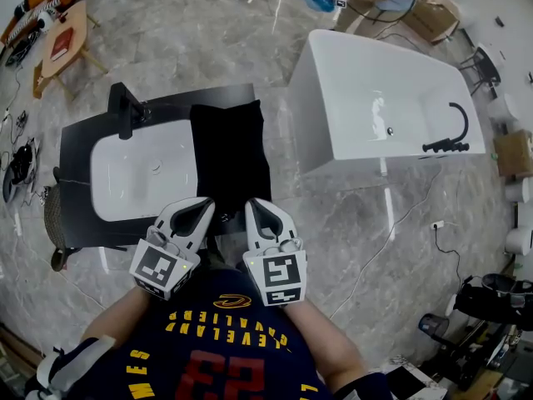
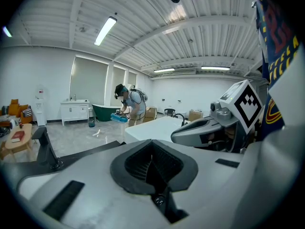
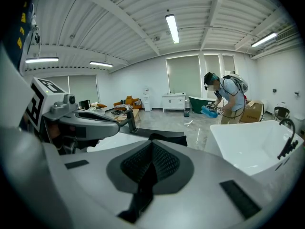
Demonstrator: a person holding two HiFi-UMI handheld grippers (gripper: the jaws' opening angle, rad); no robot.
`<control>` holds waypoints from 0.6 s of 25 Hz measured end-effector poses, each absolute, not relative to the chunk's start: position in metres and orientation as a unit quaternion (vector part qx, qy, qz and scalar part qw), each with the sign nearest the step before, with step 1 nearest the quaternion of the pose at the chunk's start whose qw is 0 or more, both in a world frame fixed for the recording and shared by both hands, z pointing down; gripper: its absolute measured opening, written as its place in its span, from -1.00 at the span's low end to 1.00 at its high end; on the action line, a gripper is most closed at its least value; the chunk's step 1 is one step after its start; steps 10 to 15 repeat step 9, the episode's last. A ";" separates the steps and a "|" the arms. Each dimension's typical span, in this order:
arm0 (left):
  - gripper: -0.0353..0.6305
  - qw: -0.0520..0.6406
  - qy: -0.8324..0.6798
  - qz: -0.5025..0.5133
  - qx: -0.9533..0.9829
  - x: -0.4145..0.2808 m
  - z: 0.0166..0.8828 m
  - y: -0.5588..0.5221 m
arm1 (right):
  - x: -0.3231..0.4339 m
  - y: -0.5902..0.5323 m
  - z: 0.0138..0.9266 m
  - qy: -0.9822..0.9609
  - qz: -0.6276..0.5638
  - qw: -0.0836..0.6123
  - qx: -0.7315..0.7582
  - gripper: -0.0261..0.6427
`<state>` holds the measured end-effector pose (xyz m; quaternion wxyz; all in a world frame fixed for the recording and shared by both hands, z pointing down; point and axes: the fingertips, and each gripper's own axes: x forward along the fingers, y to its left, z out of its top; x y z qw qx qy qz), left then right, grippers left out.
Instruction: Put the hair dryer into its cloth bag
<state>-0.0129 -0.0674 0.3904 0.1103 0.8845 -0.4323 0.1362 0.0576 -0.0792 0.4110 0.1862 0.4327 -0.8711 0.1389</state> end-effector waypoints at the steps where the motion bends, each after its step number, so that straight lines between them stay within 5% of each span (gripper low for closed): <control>1: -0.88 0.110 -0.431 0.134 0.885 -0.012 0.390 -0.067 | 0.058 -0.079 0.411 -0.871 0.139 0.187 0.433 -0.90; 15: -0.88 0.106 -0.431 0.159 0.882 -0.013 0.386 -0.067 | 0.058 -0.075 0.415 -0.870 0.141 0.190 0.433 -0.90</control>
